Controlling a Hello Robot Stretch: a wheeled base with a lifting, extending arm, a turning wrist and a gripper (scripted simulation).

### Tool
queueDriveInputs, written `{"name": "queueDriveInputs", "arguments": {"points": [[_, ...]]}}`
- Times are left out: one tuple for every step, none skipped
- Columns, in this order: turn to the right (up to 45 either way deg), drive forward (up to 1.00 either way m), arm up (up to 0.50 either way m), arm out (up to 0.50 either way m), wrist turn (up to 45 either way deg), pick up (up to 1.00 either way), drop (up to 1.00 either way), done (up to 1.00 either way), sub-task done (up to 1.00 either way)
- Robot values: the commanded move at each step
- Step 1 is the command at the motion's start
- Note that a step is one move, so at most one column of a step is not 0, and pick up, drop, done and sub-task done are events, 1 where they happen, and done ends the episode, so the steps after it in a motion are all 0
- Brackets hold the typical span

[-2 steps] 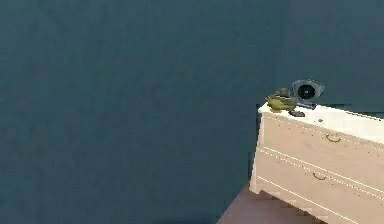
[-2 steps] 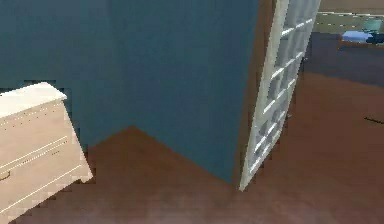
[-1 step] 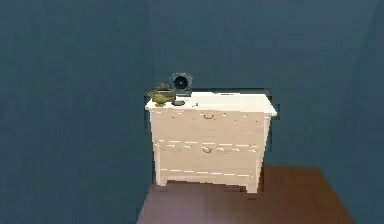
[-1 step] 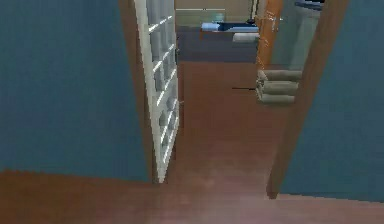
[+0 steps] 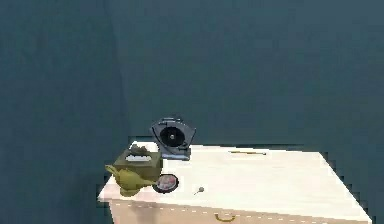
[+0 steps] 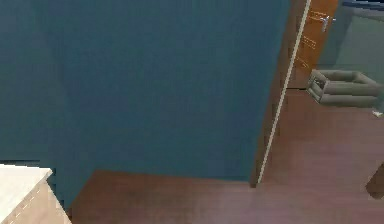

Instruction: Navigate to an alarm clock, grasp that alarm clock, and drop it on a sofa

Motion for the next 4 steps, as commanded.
{"name": "queueDriveInputs", "arguments": {"points": [[-45.0,0.00,0.00,0.00,0.0,0.00,0.00,0.00,0.00],[-45.0,0.00,0.00,0.00,0.0,0.00,0.00,0.00,0.00],[0.0,0.00,0.50,0.00,0.0,0.00,0.00,0.00,0.00],[0.0,0.00,0.38,0.00,0.0,0.00,0.00,0.00,0.00]]}}
